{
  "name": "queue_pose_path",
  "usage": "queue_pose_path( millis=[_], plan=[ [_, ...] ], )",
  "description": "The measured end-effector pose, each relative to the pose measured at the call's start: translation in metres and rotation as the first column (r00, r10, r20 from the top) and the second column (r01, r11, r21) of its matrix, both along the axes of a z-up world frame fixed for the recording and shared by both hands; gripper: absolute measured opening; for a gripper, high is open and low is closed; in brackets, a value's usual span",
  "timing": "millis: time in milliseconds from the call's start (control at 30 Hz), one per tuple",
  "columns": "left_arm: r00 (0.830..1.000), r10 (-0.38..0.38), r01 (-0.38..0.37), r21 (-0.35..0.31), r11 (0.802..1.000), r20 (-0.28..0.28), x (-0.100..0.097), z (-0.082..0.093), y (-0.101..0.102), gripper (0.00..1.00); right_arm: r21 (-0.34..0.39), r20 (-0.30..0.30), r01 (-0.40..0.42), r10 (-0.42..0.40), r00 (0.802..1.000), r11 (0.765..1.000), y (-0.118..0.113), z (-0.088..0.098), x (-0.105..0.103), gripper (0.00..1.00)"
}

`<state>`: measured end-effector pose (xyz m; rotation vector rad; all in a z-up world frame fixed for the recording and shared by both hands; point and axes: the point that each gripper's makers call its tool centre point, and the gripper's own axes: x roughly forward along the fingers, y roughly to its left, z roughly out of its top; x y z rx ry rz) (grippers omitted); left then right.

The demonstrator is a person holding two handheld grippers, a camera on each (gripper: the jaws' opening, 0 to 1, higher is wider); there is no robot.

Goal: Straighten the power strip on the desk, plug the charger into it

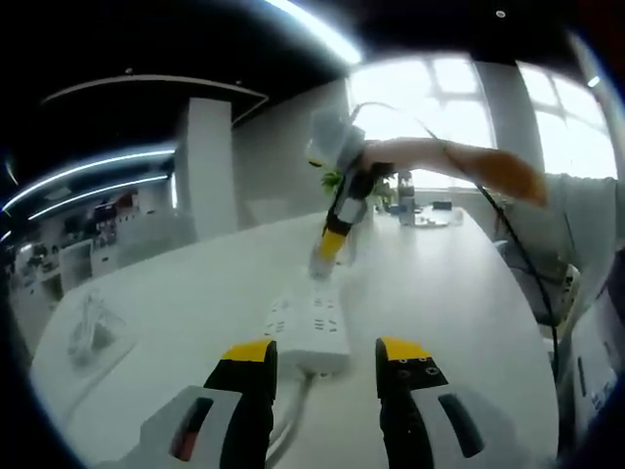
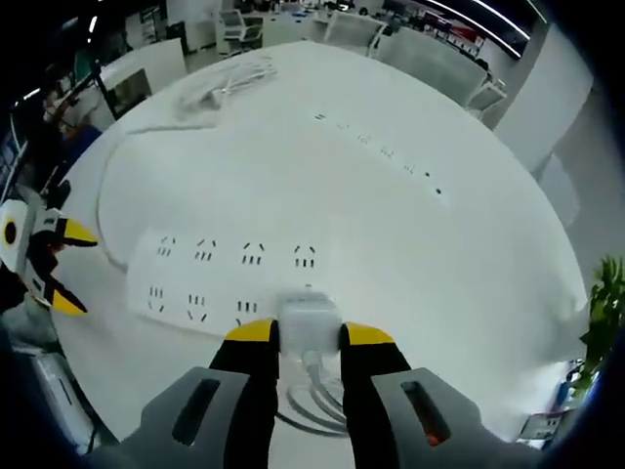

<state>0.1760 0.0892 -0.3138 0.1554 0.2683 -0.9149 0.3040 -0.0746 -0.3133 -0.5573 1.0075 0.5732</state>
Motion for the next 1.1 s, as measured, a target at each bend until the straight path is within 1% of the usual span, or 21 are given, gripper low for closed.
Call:
queue_pose_path(
  millis=[67, 133, 200, 300, 400, 500, 600, 733, 800, 833, 933, 1000, 1067, 1100],
  plan=[
    [1.0, -0.003, 0.003, 0.002, 1.0, -0.002, -0.001, -0.001, -0.001, 0.41, -0.077, 0.021, -0.027, 0.029, 0.999, 0.997, 0.002, 0.001, 0.001, 0.23],
    [1.0, -0.006, 0.006, 0.003, 1.0, -0.003, -0.001, -0.001, -0.002, 0.41, -0.095, 0.028, -0.038, 0.041, 0.999, 0.995, 0.006, 0.001, 0.002, 0.23],
    [1.0, -0.009, 0.009, 0.005, 1.0, -0.005, -0.002, -0.002, -0.002, 0.41, -0.099, 0.019, -0.04, 0.042, 0.999, 0.994, 0.007, 0.001, 0.005, 0.23],
    [1.0, -0.008, 0.008, 0.006, 1.0, -0.007, -0.002, -0.003, -0.002, 0.41, -0.092, -0.032, -0.051, 0.048, 0.998, 0.995, 0.005, 0.0, 0.006, 0.23],
    [1.0, -0.005, 0.005, 0.004, 1.0, -0.011, -0.001, -0.003, -0.001, 0.41, -0.065, -0.115, -0.035, 0.028, 0.993, 0.997, 0.003, -0.001, 0.008, 0.23],
    [1.0, -0.003, 0.003, 0.003, 1.0, -0.012, -0.002, -0.003, 0.0, 0.41, -0.084, -0.15, -0.044, 0.031, 0.988, 0.995, 0.004, -0.003, 0.007, 0.23],
    [1.0, -0.004, 0.004, 0.002, 1.0, -0.016, -0.002, -0.004, 0.0, 0.41, -0.144, -0.147, -0.059, 0.038, 0.988, 0.988, 0.006, -0.004, 0.004, 0.23],
    [1.0, -0.006, 0.006, 0.001, 1.0, -0.019, -0.003, -0.004, 0.0, 0.41, -0.191, -0.119, -0.065, 0.043, 0.992, 0.979, 0.009, -0.005, 0.004, 0.23],
    [1.0, -0.01, 0.01, -0.002, 1.0, -0.024, -0.004, -0.005, -0.001, 0.41, -0.22, -0.126, -0.085, 0.058, 0.99, 0.972, 0.007, -0.006, 0.004, 0.23],
    [1.0, -0.014, 0.014, -0.007, 1.0, -0.027, -0.004, -0.005, -0.002, 0.41, -0.218, -0.137, -0.087, 0.057, 0.989, 0.972, 0.006, -0.006, 0.004, 0.23],
    [0.999, -0.021, 0.02, -0.017, 1.0, -0.036, -0.006, -0.006, -0.004, 0.41, -0.17, -0.219, -0.079, 0.04, 0.975, 0.982, 0.001, -0.009, 0.004, 0.22],
    [0.999, -0.015, 0.015, -0.005, 1.0, -0.032, -0.005, -0.007, -0.003, 0.41, -0.143, -0.263, -0.06, 0.02, 0.965, 0.988, -0.002, -0.012, 0.004, 0.22],
    [0.999, -0.012, 0.012, -0.001, 1.0, -0.032, -0.005, -0.008, -0.003, 0.41, -0.145, -0.264, -0.072, 0.031, 0.964, 0.987, -0.001, -0.012, 0.007, 0.22],
    [0.999, -0.012, 0.012, -0.002, 1.0, -0.035, -0.005, -0.008, -0.003, 0.41, -0.179, -0.265, -0.088, 0.038, 0.963, 0.98, -0.001, -0.012, 0.007, 0.22]
  ],
)
